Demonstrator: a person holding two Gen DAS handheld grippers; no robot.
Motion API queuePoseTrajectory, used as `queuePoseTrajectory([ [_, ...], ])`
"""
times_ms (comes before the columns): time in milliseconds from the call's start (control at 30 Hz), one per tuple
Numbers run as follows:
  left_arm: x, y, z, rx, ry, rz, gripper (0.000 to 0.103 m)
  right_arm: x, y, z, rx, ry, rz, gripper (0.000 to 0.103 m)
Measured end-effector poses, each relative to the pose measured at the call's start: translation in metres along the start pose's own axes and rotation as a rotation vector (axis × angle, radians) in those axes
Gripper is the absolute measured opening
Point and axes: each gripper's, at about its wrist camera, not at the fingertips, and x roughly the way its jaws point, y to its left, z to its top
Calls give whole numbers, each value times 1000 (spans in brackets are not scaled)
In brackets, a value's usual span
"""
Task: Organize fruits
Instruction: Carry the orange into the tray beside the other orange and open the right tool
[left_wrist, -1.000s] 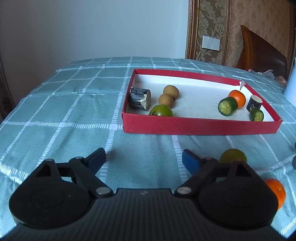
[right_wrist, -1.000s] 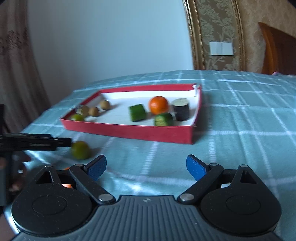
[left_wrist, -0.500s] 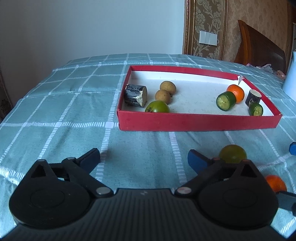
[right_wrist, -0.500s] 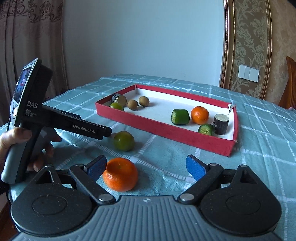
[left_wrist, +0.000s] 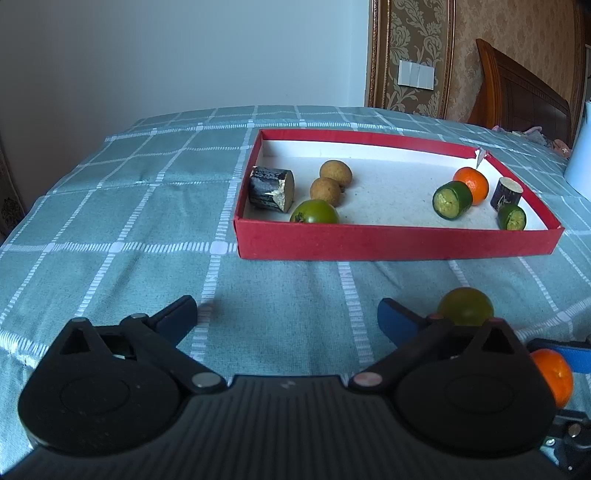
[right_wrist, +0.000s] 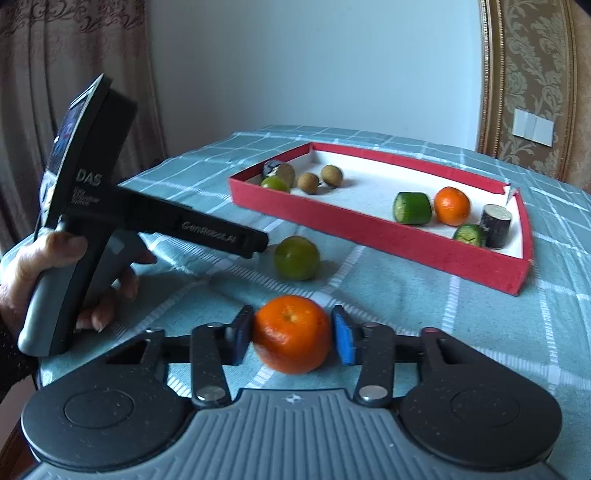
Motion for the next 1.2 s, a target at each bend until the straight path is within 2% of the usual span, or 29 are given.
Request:
queuePoseTrajectory([
  [167, 0, 0, 0, 0, 0, 0, 103, -5, 0, -1, 10, -19, -15, 41],
  [267, 0, 0, 0, 0, 0, 0, 103, -13, 0, 2, -12, -65, -58, 41],
  [500, 0, 0, 0, 0, 0, 0, 103, -23, -16, 34, -32, -173, -154, 41],
  [667, 0, 0, 0, 0, 0, -1, 103, 4, -29, 65, -65, -184, -214, 41],
  [867, 0, 1, 0, -1, 0, -1, 103, 49, -45, 93, -80, -152, -266, 41],
  [1200, 0, 0, 0, -1, 0, -1, 103, 111, -53, 110, -60, -79, -286, 41],
])
